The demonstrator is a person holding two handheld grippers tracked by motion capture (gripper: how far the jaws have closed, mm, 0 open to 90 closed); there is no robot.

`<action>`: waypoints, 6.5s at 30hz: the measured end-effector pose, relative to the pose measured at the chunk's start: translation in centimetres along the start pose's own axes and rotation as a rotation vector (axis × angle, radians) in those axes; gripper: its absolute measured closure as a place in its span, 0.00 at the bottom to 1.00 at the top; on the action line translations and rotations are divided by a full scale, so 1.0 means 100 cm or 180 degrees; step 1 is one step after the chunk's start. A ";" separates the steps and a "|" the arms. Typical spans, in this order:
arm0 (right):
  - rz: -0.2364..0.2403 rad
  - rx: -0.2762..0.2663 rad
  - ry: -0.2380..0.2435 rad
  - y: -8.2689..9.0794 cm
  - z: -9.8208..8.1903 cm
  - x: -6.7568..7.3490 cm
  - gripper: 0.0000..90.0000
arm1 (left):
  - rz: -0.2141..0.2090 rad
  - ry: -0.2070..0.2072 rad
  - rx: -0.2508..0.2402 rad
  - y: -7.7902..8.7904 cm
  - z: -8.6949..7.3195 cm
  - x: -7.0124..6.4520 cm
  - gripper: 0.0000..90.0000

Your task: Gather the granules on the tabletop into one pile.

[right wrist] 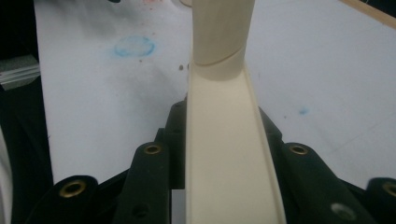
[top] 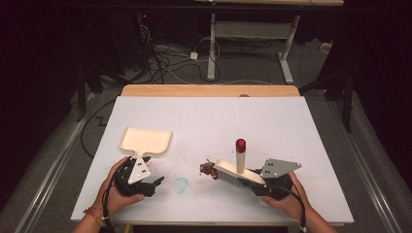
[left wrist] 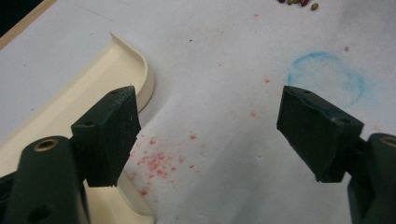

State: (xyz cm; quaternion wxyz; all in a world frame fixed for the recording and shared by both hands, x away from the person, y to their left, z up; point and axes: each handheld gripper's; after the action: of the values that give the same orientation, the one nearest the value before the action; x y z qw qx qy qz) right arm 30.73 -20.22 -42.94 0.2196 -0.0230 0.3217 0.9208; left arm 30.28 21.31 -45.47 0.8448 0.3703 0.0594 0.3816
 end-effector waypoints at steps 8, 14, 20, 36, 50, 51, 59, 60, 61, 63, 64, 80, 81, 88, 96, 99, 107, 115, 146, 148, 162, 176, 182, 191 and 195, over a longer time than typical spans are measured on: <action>-0.0171 -0.0205 -0.0165 0.018 0.005 -0.006 0.74 | 0.0021 0.0019 -0.0003 0.002 -0.002 0.001 0.23; -0.0848 -0.0171 -0.0356 0.018 0.001 -0.008 0.74 | 0.0021 0.0018 -0.0008 0.001 0.000 0.000 0.23; -0.1226 0.0031 -0.0363 -0.011 -0.007 -0.006 0.75 | -0.0002 0.0013 0.0004 0.000 0.000 -0.001 0.23; -0.1382 0.0049 -0.0544 -0.067 0.028 0.013 0.75 | -0.0018 0.0026 0.0021 -0.001 0.000 -0.002 0.23; -0.1597 -0.0260 -0.0762 -0.086 0.042 0.025 0.75 | -0.0015 0.0048 0.0009 -0.001 -0.001 -0.001 0.23; -0.1622 -0.0295 -0.0797 -0.083 0.042 0.023 0.75 | -0.0017 0.0048 0.0005 0.000 -0.001 -0.001 0.23; -0.1559 -0.0383 -0.0861 -0.047 0.040 0.004 0.74 | -0.0008 0.0045 -0.0006 0.000 -0.001 -0.001 0.23; -0.1533 -0.0343 -0.0829 -0.042 0.039 0.001 0.75 | -0.0006 0.0044 -0.0007 0.000 -0.001 -0.001 0.23; -0.1506 -0.0300 -0.0840 -0.038 0.038 0.000 0.74 | -0.0001 0.0044 -0.0007 0.001 -0.001 -0.001 0.23; -0.1460 -0.0215 -0.0811 -0.031 0.034 0.001 0.75 | -0.0003 0.0042 -0.0009 0.001 -0.001 -0.001 0.23; -0.1432 -0.0168 -0.0785 -0.028 0.032 0.002 0.75 | -0.0002 0.0042 -0.0010 0.001 -0.001 -0.001 0.23; -0.1002 0.0169 -0.0703 0.005 0.000 0.036 0.74 | -0.0024 -0.0016 0.0018 -0.001 0.001 -0.003 0.23; -0.0941 0.0150 -0.0711 0.002 0.001 0.038 0.74 | -0.0029 -0.0021 0.0020 -0.001 0.001 -0.004 0.23; -0.0832 0.0077 -0.0649 -0.006 0.010 0.045 0.75 | -0.0048 0.0009 0.0024 -0.001 -0.001 -0.002 0.23; -0.0886 -0.0019 -0.0628 0.006 0.011 0.039 0.74 | -0.0037 0.0000 0.0017 0.000 -0.001 -0.002 0.23; -0.0957 -0.0063 -0.0636 0.014 0.010 0.034 0.74 | -0.0041 -0.0003 0.0024 0.000 -0.001 -0.002 0.23; -0.0953 -0.0011 -0.0644 0.018 0.006 0.028 0.74 | -0.0033 -0.0001 0.0031 0.000 -0.001 -0.002 0.23; -0.0845 -0.0026 -0.0464 0.037 0.003 0.010 0.74 | -0.0020 0.0004 0.0016 0.001 -0.001 -0.001 0.23; -0.0019 0.0374 -0.0520 0.057 -0.025 -0.034 0.74 | -0.0032 -0.0018 0.0104 -0.006 0.001 -0.003 0.23; 0.0001 0.0402 -0.0530 0.052 -0.023 -0.045 0.73 | -0.0043 -0.0033 0.0111 -0.007 0.002 -0.004 0.23; -0.0149 0.0517 -0.1044 0.034 -0.038 -0.129 0.48 | -0.0078 -0.0051 0.0153 -0.009 0.001 -0.005 0.23; -0.1001 0.0511 -0.0829 0.017 -0.030 -0.118 0.87 | -0.0091 -0.0073 0.0179 -0.011 0.002 -0.006 0.24; -0.1031 0.0770 -0.0802 -0.014 -0.032 -0.119 0.92 | -0.0106 -0.0093 0.0208 -0.012 0.001 -0.006 0.23; -0.1167 0.0921 -0.0869 -0.012 -0.043 -0.128 0.90 | -0.0086 -0.0132 0.0213 -0.011 0.001 -0.006 0.24; -0.1391 0.0886 -0.0981 0.006 -0.048 -0.131 0.95 | -0.0078 -0.0125 0.0203 -0.011 0.001 -0.006 0.24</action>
State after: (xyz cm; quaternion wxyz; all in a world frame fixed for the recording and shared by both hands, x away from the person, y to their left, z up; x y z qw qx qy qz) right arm 41.84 -28.60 -44.00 0.4598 0.0786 0.3951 0.7914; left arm 30.50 20.39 -46.25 0.8382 0.4036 0.0595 0.3618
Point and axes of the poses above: each handheld gripper's, and its own axes: y roughly backward along the jaws, z roughly out of its top, x roughly to its left, and after that the axes turned 7 degrees about y, right-handed
